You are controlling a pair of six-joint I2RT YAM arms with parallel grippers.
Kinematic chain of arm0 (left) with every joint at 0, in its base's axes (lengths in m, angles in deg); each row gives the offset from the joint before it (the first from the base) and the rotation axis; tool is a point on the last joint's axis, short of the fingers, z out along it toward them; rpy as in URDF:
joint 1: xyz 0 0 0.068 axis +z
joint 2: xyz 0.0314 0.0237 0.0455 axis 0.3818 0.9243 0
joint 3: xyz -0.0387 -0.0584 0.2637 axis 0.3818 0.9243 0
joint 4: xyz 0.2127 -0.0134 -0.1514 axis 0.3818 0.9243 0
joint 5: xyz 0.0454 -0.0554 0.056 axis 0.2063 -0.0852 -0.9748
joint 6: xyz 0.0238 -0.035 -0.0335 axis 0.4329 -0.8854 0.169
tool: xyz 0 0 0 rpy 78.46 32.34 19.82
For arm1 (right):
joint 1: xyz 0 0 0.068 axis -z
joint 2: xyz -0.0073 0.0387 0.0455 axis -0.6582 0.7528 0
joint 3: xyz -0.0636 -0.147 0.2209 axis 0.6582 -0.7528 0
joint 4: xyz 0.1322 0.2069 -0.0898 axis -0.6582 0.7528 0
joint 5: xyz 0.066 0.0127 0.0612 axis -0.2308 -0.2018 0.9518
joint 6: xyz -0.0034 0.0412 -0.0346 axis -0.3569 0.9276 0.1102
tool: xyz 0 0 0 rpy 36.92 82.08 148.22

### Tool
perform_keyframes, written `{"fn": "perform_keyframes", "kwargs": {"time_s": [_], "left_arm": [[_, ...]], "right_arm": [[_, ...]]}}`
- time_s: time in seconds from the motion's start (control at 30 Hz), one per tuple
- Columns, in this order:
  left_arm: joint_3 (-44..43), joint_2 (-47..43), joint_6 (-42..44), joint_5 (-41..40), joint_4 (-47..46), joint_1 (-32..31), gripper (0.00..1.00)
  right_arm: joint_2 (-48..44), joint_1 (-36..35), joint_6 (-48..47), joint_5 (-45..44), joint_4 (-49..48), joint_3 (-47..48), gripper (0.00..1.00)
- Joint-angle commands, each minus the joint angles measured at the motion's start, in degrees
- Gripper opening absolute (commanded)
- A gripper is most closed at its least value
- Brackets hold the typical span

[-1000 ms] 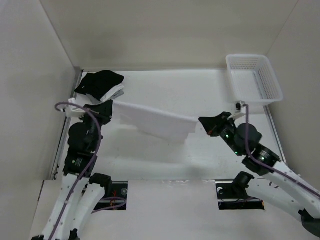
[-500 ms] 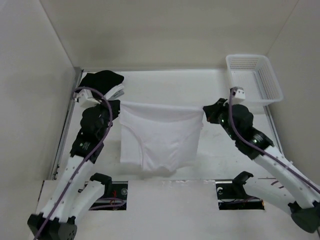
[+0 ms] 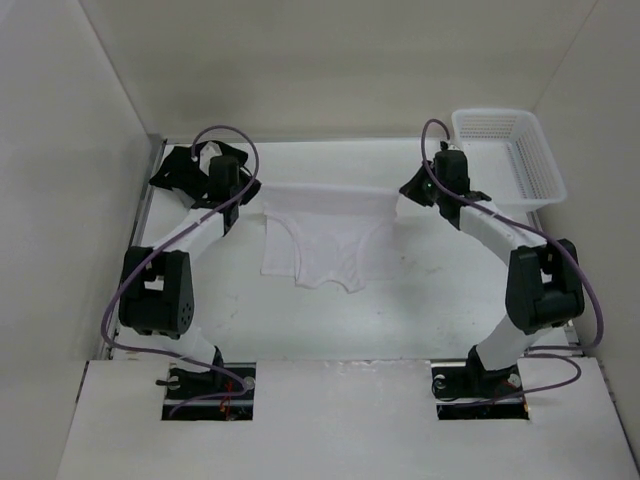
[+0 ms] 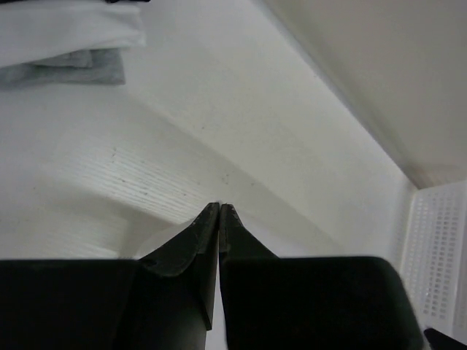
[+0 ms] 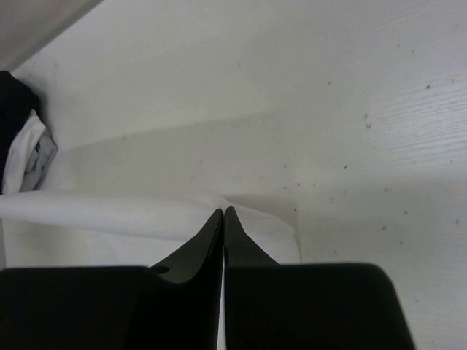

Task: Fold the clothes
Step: Fold the tank top

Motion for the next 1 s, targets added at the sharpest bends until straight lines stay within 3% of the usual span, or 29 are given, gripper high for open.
{"fn": "perform_keyframes", "kwargs": {"time_s": [0.0,0.33,0.77,0.87,0.97], "left_arm": [[0.2,-6.1,0.9,0.1,-5.2,-0.9,0.02],[29.4,-22.0,-0.2,0.5,-12.4,-1.6,0.02],[45.5,-38.2,0.4,3.2,-9.7,-1.6,0.04],[47.5,-36.7,1.3,3.4,-9.6,-1.5,0.1],[47.7,-35.1,1.3,4.1,-9.6,-1.0,0.23]], "right_arm": [[-4.9,0.3,0.4,2.2,-4.6,-0.2,0.03],[-19.5,-4.0,3.2,-1.8,-9.9,-23.8,0.03],[-33.9,-16.0,11.4,-9.6,-4.9,-43.4,0.03],[-33.6,-16.5,12.9,-10.5,-4.9,-45.6,0.16],[-33.7,-16.2,12.8,-10.1,-5.6,-45.7,0.34]]}}
